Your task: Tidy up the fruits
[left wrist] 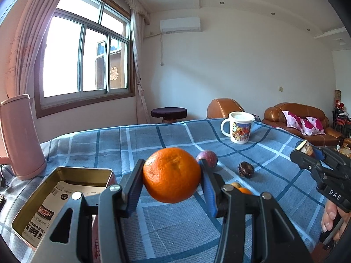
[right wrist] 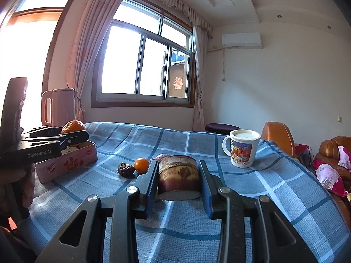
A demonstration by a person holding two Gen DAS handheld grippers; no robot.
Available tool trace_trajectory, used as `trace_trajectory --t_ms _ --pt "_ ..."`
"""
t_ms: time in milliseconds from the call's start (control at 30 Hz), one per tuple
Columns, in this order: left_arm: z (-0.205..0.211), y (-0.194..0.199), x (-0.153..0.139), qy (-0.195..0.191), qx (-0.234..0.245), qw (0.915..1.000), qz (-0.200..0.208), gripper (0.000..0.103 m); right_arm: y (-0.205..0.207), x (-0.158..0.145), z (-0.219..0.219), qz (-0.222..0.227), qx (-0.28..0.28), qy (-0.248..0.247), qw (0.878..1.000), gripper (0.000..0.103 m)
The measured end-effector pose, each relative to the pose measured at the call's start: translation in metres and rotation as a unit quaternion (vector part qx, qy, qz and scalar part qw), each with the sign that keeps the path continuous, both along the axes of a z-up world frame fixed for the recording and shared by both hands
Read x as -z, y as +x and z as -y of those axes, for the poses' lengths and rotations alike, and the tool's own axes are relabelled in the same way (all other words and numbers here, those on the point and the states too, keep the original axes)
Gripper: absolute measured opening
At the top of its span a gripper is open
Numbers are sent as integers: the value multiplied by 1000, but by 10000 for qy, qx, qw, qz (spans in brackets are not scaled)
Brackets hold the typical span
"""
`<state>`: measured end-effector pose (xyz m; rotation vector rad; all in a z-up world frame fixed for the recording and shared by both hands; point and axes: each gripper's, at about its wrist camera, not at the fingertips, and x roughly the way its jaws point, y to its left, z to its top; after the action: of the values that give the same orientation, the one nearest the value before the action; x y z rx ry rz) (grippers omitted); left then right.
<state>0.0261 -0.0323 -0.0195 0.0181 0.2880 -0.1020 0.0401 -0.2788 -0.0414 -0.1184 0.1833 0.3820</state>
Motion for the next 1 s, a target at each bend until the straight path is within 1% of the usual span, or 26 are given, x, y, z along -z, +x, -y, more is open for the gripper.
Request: trace_trajectory --t_ms 267,500,700,1000 --pt "-3 -4 -1 -3 -42 10000 6 50 1 -1 0 -57 -78 29 9999 37" --pt "-10 -7 -1 -12 -115 9999 -51 50 0 -20 -4 -16 -309 122 9994 37" --pt "-21 -11 -3 -45 -226 9997 -97 50 1 -37 -21 -15 -727 208 9971 37" --pt "-45 -11 -3 -144 -454 9985 -265 50 13 -51 -62 -115 -1168 68 9931 37"
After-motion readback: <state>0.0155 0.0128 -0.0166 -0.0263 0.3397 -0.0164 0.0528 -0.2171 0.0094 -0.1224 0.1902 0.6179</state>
